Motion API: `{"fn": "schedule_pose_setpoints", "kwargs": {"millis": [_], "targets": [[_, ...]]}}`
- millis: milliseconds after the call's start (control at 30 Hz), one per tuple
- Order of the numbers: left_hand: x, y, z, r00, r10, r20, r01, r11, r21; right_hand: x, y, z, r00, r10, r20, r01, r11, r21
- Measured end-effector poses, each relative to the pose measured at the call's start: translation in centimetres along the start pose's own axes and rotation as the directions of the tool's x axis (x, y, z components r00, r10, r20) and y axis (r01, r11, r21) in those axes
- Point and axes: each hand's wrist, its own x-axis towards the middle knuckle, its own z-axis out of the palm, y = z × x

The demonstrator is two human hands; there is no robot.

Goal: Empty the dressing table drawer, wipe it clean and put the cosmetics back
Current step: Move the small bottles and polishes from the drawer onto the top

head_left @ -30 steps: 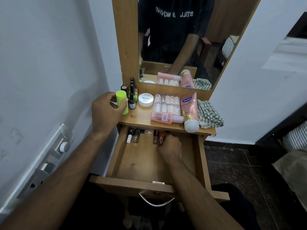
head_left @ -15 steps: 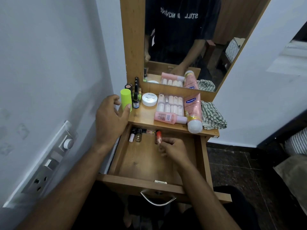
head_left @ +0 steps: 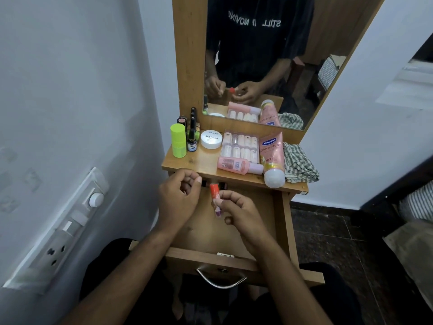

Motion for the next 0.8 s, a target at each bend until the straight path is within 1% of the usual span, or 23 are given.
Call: {"fn": "schedule_pose_setpoints", "kwargs": {"millis": [100, 133, 167, 233, 267, 300, 333, 367, 400, 433, 467, 567, 667, 733, 800], "targets": [[0.0, -0.6, 0.1, 0.998, -0.064, 0.013, 0.064, 0.997, -0.033, 0.3, -2.5, -0.1, 0.996, -0.077, 0.034, 0.079, 0.996, -0.042], [0.0, -0.7, 0.1, 0.998, -0.055, 0.026, 0.056, 0.998, -0.016, 0.6, -3.7, -0.2, 0.991, -0.127, 0.031, 0.129, 0.986, -0.109], [-0.2, -0.8, 0.1, 0.998, -0.032, 0.045, 0.031, 0.999, 0.021, 1.1, -4.8, -0.3, 0.981, -0.194, 0.01, 0.192, 0.959, -0.211], [-0.5, -0.7, 0.1, 0.994, -0.004, 0.11, -0.006, 0.996, 0.093, 2.8, -6.8, -0.5, 0.937, -0.342, -0.065, 0.281, 0.853, -0.439], [-0.7, -0.6, 0.3, 0.985, -0.021, 0.169, 0.002, 0.994, 0.113, 3.8, -7.7, -0.6, 0.912, -0.399, -0.096, 0.292, 0.796, -0.531], [-0.9, -0.6, 0.6, 0.967, -0.072, 0.244, 0.039, 0.99, 0.136, 4.8, -8.5, -0.6, 0.893, -0.436, -0.109, 0.294, 0.749, -0.594], [-0.9, -0.6, 1.1, 0.932, -0.157, 0.328, 0.104, 0.98, 0.172, 5.8, -9.2, -0.4, 0.884, -0.456, -0.105, 0.291, 0.712, -0.638], [-0.8, -0.7, 1.7, 0.873, -0.272, 0.404, 0.2, 0.957, 0.211, 6.7, -9.7, -0.1, 0.885, -0.457, -0.09, 0.284, 0.682, -0.673], [-0.6, -0.8, 2.4, 0.801, -0.384, 0.459, 0.306, 0.922, 0.238, 7.6, -10.2, 0.2, 0.893, -0.445, -0.074, 0.271, 0.661, -0.7], [-0.3, -0.9, 3.3, 0.744, -0.462, 0.483, 0.38, 0.887, 0.264, 8.4, -10.4, 0.4, 0.9, -0.43, -0.068, 0.252, 0.641, -0.725], [0.1, -0.9, 4.1, 0.724, -0.491, 0.484, 0.388, 0.871, 0.302, 9.3, -10.5, 0.6, 0.904, -0.421, -0.069, 0.232, 0.62, -0.749], [0.6, -0.9, 6.2, 0.769, -0.48, 0.423, 0.303, 0.855, 0.42, 11.6, -10.0, 1.1, 0.903, -0.426, -0.058, 0.221, 0.576, -0.787], [0.1, -1.2, 7.7, 0.782, -0.468, 0.411, 0.244, 0.837, 0.489, 13.2, -9.4, 1.6, 0.907, -0.422, -0.018, 0.236, 0.543, -0.806], [-0.2, -1.4, 8.1, 0.796, -0.456, 0.398, 0.221, 0.831, 0.51, 14.0, -9.3, 1.9, 0.897, -0.441, 0.031, 0.276, 0.503, -0.819], [-0.4, -1.4, 8.3, 0.82, -0.407, 0.403, 0.169, 0.845, 0.508, 14.4, -9.5, 2.1, 0.879, -0.469, 0.083, 0.311, 0.434, -0.846]]}}
